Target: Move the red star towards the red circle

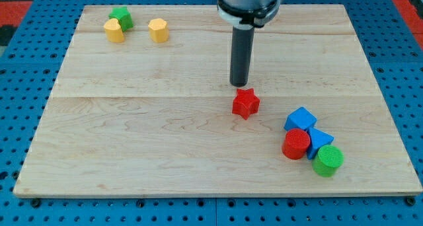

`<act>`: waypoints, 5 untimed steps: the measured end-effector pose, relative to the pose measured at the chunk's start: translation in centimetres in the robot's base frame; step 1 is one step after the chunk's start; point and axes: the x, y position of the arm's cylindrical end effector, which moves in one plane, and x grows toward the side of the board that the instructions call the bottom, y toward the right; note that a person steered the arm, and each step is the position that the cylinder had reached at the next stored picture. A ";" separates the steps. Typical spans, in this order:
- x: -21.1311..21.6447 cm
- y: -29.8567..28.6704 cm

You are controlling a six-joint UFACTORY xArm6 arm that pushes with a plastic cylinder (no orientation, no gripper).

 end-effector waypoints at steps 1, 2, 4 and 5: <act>1.2 0.1; 1.2 4.2; 1.2 4.2; 1.0 3.0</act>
